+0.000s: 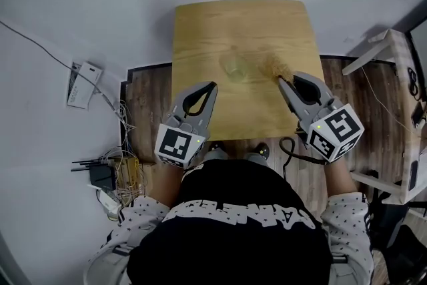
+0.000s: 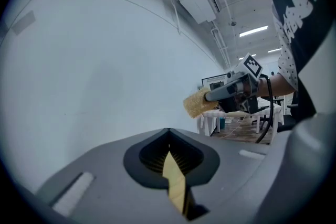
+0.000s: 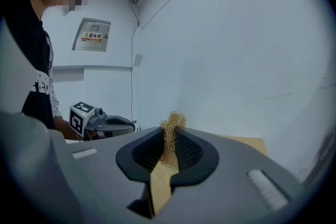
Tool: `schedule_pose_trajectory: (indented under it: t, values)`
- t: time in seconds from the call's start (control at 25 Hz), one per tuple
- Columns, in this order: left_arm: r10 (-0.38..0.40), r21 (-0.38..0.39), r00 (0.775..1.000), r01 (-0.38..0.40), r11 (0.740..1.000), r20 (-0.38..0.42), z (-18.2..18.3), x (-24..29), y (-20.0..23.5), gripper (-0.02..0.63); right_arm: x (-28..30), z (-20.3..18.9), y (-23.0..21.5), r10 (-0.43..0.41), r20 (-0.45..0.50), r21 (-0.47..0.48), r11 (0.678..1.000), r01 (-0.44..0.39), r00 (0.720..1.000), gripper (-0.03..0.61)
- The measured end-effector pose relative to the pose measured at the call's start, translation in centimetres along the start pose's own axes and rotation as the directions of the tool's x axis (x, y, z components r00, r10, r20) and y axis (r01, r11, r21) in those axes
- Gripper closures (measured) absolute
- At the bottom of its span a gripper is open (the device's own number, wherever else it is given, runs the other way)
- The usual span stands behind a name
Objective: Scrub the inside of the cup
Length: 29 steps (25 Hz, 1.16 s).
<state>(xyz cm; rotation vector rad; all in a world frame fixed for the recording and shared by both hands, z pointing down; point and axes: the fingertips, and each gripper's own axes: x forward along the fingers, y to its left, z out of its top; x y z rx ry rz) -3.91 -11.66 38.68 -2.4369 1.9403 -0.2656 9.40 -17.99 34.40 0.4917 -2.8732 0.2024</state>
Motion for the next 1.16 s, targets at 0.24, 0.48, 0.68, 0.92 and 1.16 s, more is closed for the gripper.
schedule_pose_trajectory:
  t: [0.24,0.48,0.68,0.92,1.16]
  values:
    - [0.025,-0.027,1.000,-0.025,0.999,-0.012,0.1,1.3,0.4,0.612,0.3,0.4,-1.9,0.017,0.018,-0.021,1.000,-0.017,1.000,0.523]
    - [0.029,-0.013,1.000,-0.029,1.000,0.012,0.6,-0.3,0.8,0.612,0.1,0.8,-1.0,-0.009,0.022,-0.026,1.000,0.009,1.000,0.523]
    - [0.036,-0.013,0.999,-0.036,0.999,0.005,0.6,0.4,0.8,0.612,-0.1,0.7,-1.8,-0.011,0.026,-0.018,1.000,0.011,1.000,0.522]
    - [0.030,-0.008,1.000,-0.030,1.000,-0.001,0.8,1.3,0.5,0.612,-0.2,0.6,-2.9,-0.014,0.032,-0.010,1.000,0.015,0.999,0.522]
    - [0.036,-0.012,0.999,-0.036,0.999,-0.003,0.7,1.7,0.7,0.612,0.3,0.6,-3.4,0.001,0.008,-0.033,0.999,-0.001,1.000,0.522]
